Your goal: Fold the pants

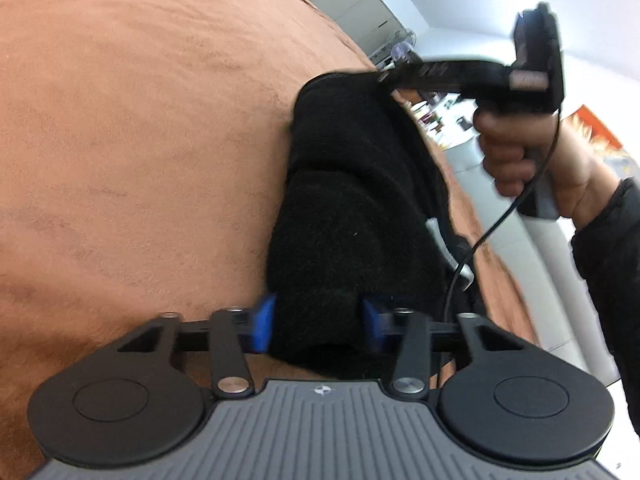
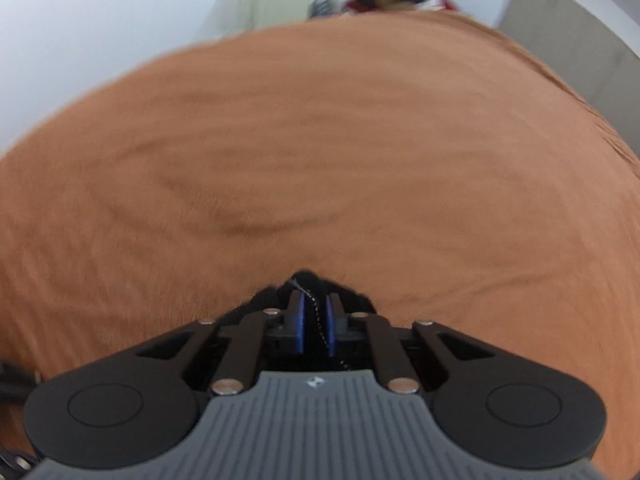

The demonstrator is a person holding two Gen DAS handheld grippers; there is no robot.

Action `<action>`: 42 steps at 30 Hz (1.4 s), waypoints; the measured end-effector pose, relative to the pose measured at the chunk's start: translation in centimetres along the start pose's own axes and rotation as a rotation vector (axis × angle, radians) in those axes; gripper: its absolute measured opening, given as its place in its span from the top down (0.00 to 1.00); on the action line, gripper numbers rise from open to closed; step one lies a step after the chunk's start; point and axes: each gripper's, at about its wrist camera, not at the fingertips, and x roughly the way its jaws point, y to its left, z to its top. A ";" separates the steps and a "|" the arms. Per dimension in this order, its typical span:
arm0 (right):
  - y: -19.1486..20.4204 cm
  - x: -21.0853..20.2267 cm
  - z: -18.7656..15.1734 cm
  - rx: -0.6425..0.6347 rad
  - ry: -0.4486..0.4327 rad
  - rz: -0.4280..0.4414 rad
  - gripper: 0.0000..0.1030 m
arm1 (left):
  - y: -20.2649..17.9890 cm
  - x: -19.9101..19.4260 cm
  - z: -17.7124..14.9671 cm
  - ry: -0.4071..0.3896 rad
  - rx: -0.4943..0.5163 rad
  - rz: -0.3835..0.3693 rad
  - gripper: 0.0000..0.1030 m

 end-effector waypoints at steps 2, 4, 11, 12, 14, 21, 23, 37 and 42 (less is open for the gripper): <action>-1.6 -1.5 -0.2 0.095 -0.072 0.003 0.97 | 0.0 -0.3 -0.3 -0.007 -0.016 -0.006 0.61; -3.1 -2.1 -0.9 0.168 -0.109 0.015 0.97 | 0.0 0.0 -0.7 -0.004 -0.015 -0.001 0.64; -2.2 3.6 -1.9 0.201 -0.062 -0.084 0.96 | 0.1 -0.2 -0.9 0.016 -0.016 0.034 0.66; -2.2 3.3 -1.8 0.211 -0.075 -0.093 0.92 | 0.0 -0.3 -1.0 0.016 -0.019 0.033 0.66; -2.3 2.0 -1.7 0.248 -0.132 -0.098 0.92 | 0.0 -0.6 -1.2 0.013 -0.028 0.017 0.66; -3.3 -8.6 -7.6 0.394 -0.357 -0.074 0.82 | -0.2 -1.7 -1.3 -0.028 -0.044 0.018 0.66; -2.6 -10.7 -10.4 0.412 -0.371 -0.081 0.82 | -0.4 -2.2 -1.5 -0.048 -0.047 0.028 0.66; -0.7 -9.8 -22.5 0.714 -0.457 -0.007 0.71 | -2.3 -7.1 -2.1 -0.147 0.000 0.109 0.47; 0.2 -13.1 -26.1 0.539 -0.463 -0.316 0.55 | -1.0 -8.2 -2.7 -0.158 -0.058 0.108 0.46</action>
